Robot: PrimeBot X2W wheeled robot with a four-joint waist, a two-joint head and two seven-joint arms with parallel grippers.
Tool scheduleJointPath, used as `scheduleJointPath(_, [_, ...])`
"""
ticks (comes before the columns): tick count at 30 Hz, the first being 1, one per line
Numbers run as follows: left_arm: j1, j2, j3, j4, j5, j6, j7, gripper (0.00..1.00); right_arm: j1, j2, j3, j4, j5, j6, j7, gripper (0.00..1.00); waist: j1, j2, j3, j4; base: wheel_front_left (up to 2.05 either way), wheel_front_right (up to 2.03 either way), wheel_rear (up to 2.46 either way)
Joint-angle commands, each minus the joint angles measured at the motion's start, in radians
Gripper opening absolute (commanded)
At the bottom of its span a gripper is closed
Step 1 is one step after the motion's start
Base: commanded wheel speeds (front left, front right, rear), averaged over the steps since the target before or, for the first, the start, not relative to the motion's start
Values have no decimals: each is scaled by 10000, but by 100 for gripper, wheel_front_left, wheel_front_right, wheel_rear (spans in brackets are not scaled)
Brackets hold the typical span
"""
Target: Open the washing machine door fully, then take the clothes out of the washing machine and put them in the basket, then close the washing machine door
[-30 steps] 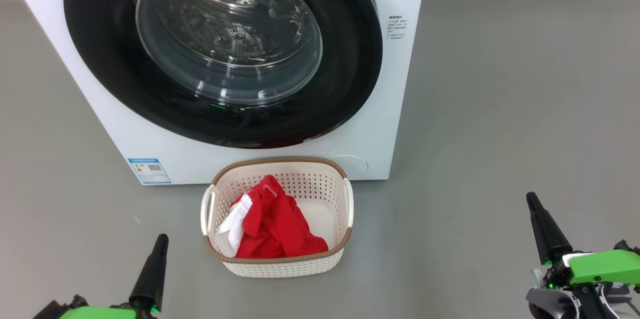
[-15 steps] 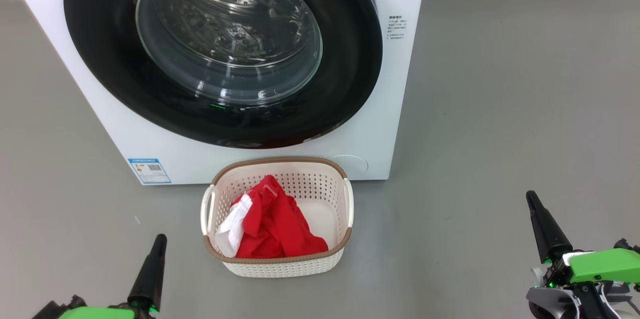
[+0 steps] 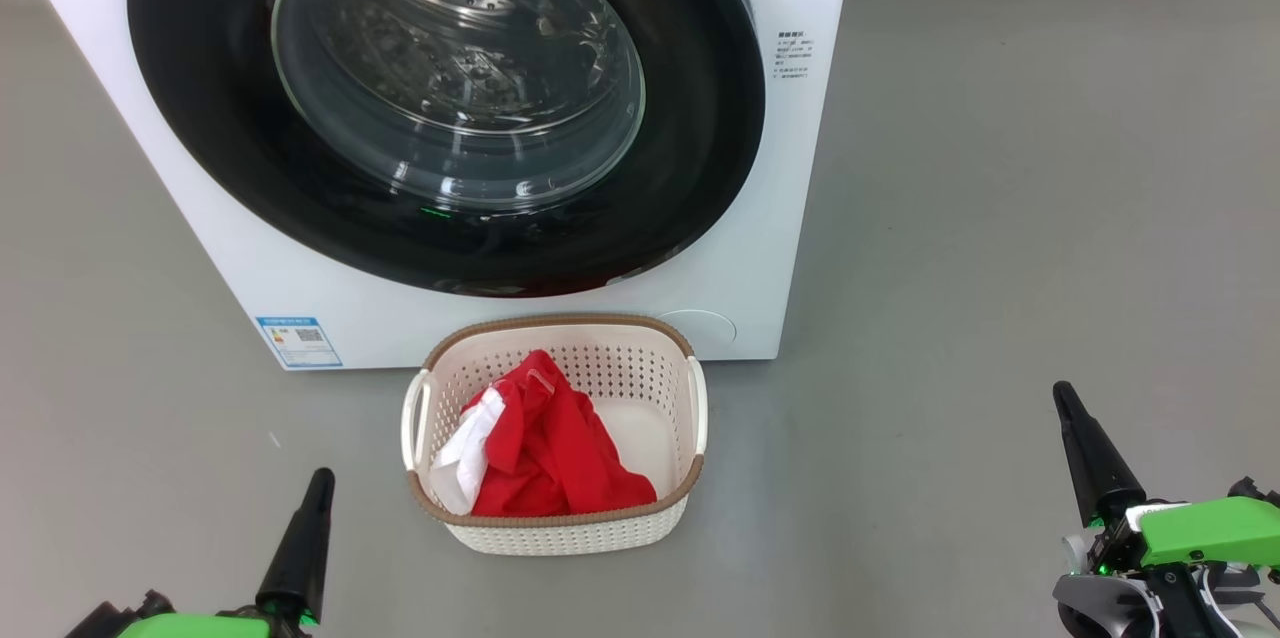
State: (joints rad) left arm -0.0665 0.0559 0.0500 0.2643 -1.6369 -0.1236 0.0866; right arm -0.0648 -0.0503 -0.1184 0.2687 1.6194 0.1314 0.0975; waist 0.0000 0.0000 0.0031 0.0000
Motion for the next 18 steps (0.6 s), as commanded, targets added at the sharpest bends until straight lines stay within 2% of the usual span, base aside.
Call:
scheduleJointPath(1, [-391, 146, 359, -205, 50, -71, 42, 0, -420, -88, 165, -247, -10, -7, 62, 0, 0, 0, 0, 0, 0, 0, 0])
scheduleJointPath(18, [-395, 107, 414, -202, 96, -71, 86, 0, -422, -69, 137, -245, -33, -7, 84, 0, 0, 0, 0, 0, 0, 0, 0])
